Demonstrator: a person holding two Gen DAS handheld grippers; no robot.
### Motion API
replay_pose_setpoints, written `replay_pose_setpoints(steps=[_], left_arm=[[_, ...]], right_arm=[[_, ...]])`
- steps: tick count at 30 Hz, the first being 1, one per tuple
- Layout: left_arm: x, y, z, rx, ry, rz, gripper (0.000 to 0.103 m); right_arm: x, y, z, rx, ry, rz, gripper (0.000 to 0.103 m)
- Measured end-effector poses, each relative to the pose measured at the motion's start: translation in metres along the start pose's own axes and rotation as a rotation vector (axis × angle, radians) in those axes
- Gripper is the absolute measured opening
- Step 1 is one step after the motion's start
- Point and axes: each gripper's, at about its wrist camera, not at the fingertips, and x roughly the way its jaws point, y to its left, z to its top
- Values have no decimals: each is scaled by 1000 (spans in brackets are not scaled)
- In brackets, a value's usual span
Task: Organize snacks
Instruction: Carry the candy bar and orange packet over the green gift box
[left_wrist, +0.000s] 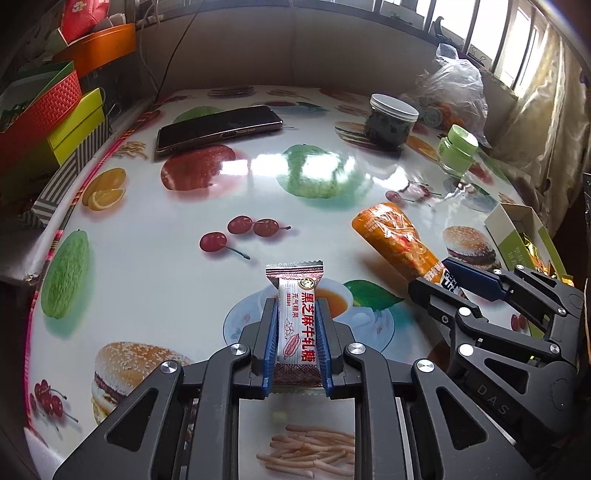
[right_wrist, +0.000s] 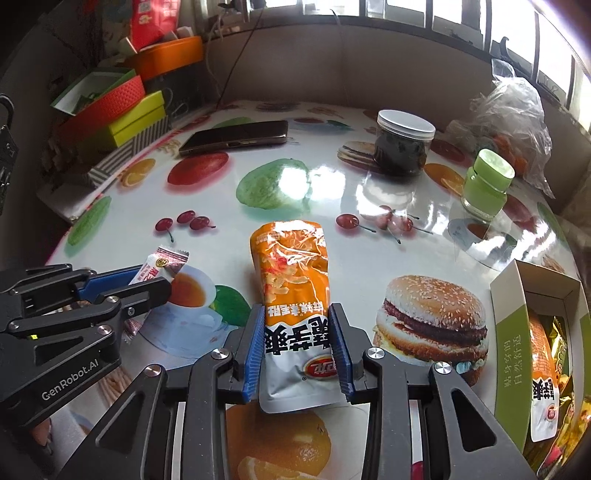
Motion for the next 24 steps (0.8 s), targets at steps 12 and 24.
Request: replay_pose_setpoints(steps=[12, 24], left_arm=[[-32, -15, -5, 17, -48, -21, 20], [-52, -47, -6, 52, -74, -65, 20]], right_arm=[[-43, -7, -11, 41, -58, -22, 32], [-83, -30, -30, 99, -99, -61, 32]])
